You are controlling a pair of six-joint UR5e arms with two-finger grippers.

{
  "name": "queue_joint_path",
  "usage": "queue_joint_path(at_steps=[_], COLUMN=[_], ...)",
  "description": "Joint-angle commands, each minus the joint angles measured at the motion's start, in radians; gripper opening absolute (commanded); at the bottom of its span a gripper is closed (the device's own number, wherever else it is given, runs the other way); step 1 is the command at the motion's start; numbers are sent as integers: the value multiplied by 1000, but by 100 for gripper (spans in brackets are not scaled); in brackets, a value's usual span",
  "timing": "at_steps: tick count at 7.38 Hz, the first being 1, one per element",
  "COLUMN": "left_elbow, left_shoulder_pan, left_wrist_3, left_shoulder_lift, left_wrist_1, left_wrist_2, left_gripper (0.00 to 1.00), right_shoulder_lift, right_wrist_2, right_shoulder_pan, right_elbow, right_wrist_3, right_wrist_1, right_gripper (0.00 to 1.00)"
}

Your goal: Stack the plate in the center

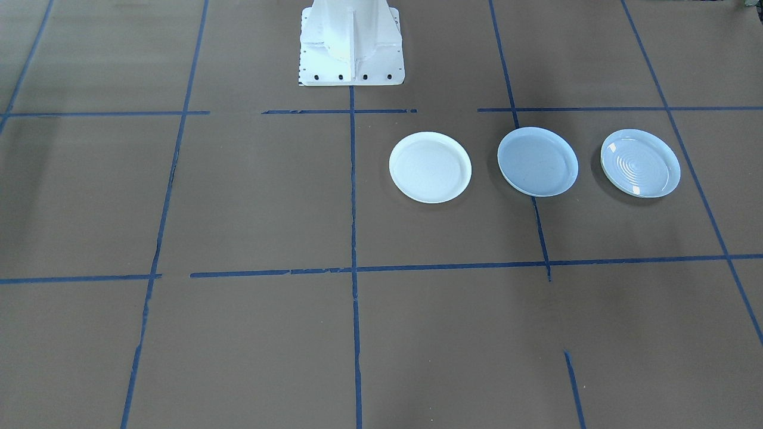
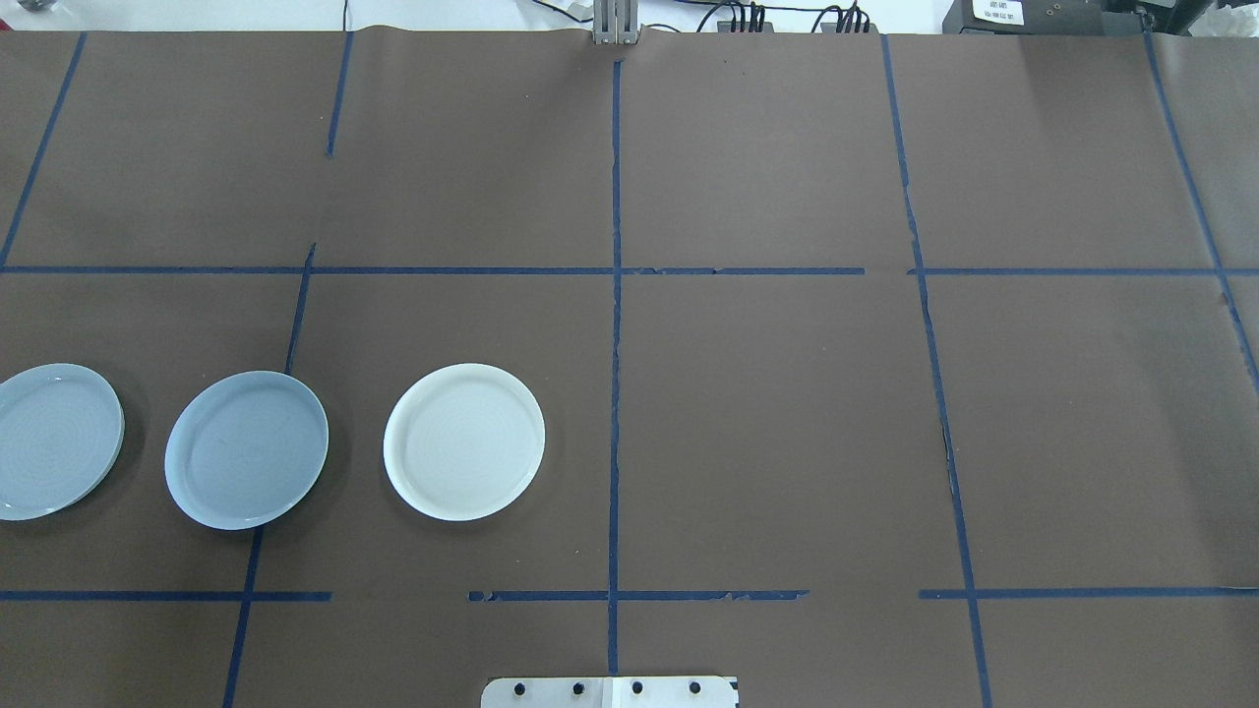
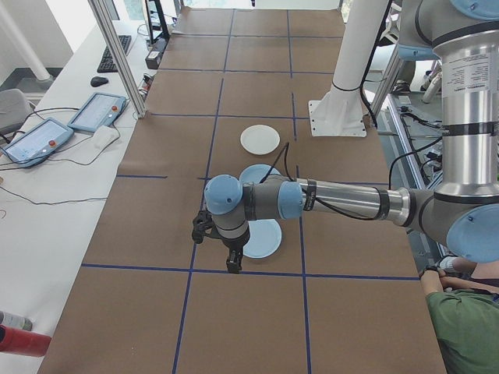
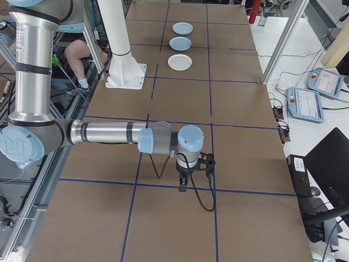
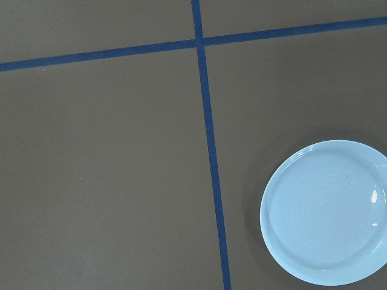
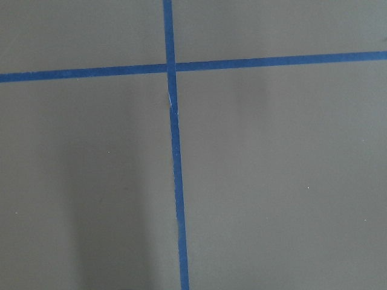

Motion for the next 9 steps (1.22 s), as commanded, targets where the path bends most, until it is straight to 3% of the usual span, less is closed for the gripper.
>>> queue_joint_path(at_steps=[1, 5, 7, 9], left_elbow=[-3, -11, 2, 52], left_shoulder_pan=[3, 28, 150, 230], left_wrist_3=[6, 6, -21, -197], left_shoulder_lift=[1, 0, 0, 12], left_wrist_1=[0, 3, -17, -226], left_wrist_2=[6, -3, -98, -95], left_gripper=[100, 100, 100, 100], right_shoulder_lift=[0, 0, 0, 0], right_wrist_2=[0, 0, 0, 0], right_shoulder_pan=[0, 0, 0, 0], right_elbow=[0, 0, 0, 0], right_wrist_3=[0, 0, 0, 0], right_wrist_1=[0, 0, 0, -2], right_gripper=[100, 100, 100, 100])
